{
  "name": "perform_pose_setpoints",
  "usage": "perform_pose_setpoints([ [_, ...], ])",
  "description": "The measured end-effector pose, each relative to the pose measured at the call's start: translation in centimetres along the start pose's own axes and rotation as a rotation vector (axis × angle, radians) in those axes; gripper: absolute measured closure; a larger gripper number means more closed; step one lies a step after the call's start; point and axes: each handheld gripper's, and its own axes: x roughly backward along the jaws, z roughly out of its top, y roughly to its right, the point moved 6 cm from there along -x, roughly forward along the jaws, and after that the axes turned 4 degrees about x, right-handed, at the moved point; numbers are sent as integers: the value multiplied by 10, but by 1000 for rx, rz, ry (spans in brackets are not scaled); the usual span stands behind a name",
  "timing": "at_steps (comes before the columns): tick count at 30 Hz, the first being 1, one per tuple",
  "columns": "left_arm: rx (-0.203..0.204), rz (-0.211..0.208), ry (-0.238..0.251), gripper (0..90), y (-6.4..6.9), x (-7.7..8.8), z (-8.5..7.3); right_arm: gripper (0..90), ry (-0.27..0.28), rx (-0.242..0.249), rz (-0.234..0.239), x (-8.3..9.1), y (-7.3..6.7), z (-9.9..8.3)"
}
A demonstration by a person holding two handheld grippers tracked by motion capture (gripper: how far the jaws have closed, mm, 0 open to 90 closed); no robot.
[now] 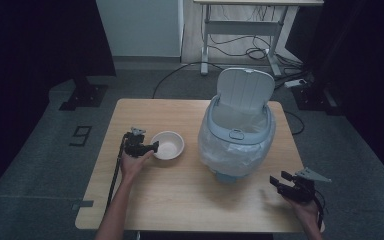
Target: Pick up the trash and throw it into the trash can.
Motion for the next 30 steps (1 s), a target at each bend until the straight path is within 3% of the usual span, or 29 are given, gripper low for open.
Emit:
perform_pose_setpoints([
  [5,8,-4,-17,239,-2,-7,-3,385,3,-12,-4,1,1,0],
  [9,-9,-9,-24,296,1,-13,-6,385,-6,4,6,-2,-5,0],
  [14,-27,-58,-63,453,8,-16,-12,384,-19,21,32,-6,-12,-2],
  [18,-56,-63,-86,580,12,-16,-17,383,-26,26,35,-8,-15,-2],
  [20,-62,-53,-60,657,11,-14,-18,383,-30,30,28,-8,-14,-2],
  [24,-22,-85,6,758,9,-3,-13,383,-28,16,21,-6,-11,-2],
  [28,-28,-97,45,793,9,6,-9,383,-32,21,17,-6,-9,-2],
  [30,-7,-127,82,825,11,15,-6,383,-29,11,17,-6,-9,-2],
])
